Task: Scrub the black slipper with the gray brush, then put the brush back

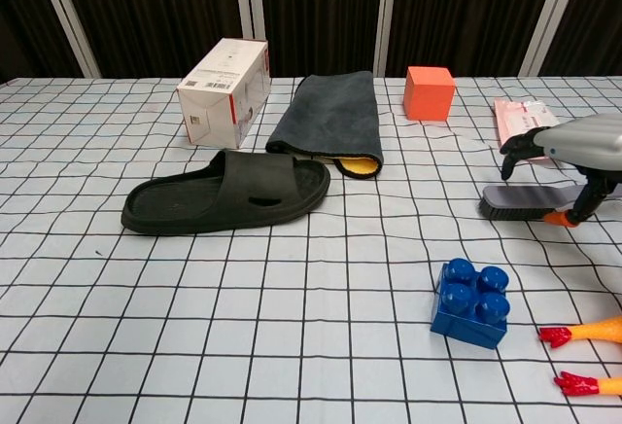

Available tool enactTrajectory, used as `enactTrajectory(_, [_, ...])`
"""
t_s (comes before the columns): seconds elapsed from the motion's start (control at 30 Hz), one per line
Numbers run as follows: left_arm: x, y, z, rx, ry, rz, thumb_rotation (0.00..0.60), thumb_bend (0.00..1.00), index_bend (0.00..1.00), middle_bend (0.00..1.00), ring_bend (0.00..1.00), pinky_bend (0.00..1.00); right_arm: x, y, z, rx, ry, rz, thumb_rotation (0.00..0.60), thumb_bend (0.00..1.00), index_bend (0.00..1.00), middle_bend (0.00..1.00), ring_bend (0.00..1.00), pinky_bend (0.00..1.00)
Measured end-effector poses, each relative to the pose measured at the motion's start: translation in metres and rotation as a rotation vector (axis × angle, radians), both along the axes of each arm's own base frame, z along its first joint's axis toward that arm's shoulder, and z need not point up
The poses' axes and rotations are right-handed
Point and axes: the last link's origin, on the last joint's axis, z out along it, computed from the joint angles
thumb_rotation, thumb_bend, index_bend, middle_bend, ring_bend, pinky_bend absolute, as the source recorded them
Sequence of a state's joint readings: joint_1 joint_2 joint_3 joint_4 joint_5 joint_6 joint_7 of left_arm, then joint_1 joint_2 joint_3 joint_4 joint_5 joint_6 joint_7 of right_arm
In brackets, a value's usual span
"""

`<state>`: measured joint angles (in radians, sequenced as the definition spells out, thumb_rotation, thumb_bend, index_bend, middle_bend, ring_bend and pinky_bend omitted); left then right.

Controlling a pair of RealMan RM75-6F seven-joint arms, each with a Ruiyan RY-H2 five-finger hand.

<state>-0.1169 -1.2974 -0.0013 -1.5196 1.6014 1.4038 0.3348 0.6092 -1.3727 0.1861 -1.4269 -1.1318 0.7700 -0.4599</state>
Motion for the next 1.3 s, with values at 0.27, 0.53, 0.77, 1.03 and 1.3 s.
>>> enactTrajectory(0.27, [-0.002, 0.002, 0.001, 0.002, 0.003, 0.016, 0.463, 0.07, 0.00, 0.00, 0.00, 0.13, 0.002, -0.006, -0.006, 0.013, -0.006, -0.001, 0.600, 0.37, 0.31, 0.12, 0.08, 0.16])
enactTrajectory(0.53, [-0.003, 0.002, 0.002, 0.003, 0.003, 0.023, 0.464, 0.07, 0.00, 0.00, 0.00, 0.13, 0.003, -0.011, -0.010, 0.007, -0.010, 0.010, 0.600, 0.37, 0.37, 0.14, 0.10, 0.18])
enactTrajectory(0.77, [-0.003, 0.001, 0.003, 0.007, 0.001, 0.022, 0.465, 0.07, 0.00, 0.00, 0.00, 0.13, 0.004, -0.014, -0.013, 0.007, -0.011, 0.015, 0.600, 0.37, 0.37, 0.15, 0.10, 0.18])
enactTrajectory(1.03, [-0.004, 0.002, 0.003, 0.004, 0.002, 0.027, 0.464, 0.07, 0.00, 0.00, 0.00, 0.13, 0.002, -0.016, -0.016, 0.007, -0.011, 0.010, 0.600, 0.37, 0.43, 0.17, 0.13, 0.21])
enactTrajectory(1.3, [-0.005, 0.002, 0.003, 0.005, 0.003, 0.032, 0.465, 0.07, 0.00, 0.00, 0.00, 0.13, 0.002, -0.019, -0.018, 0.003, -0.003, 0.020, 0.600, 0.37, 0.45, 0.19, 0.14, 0.21])
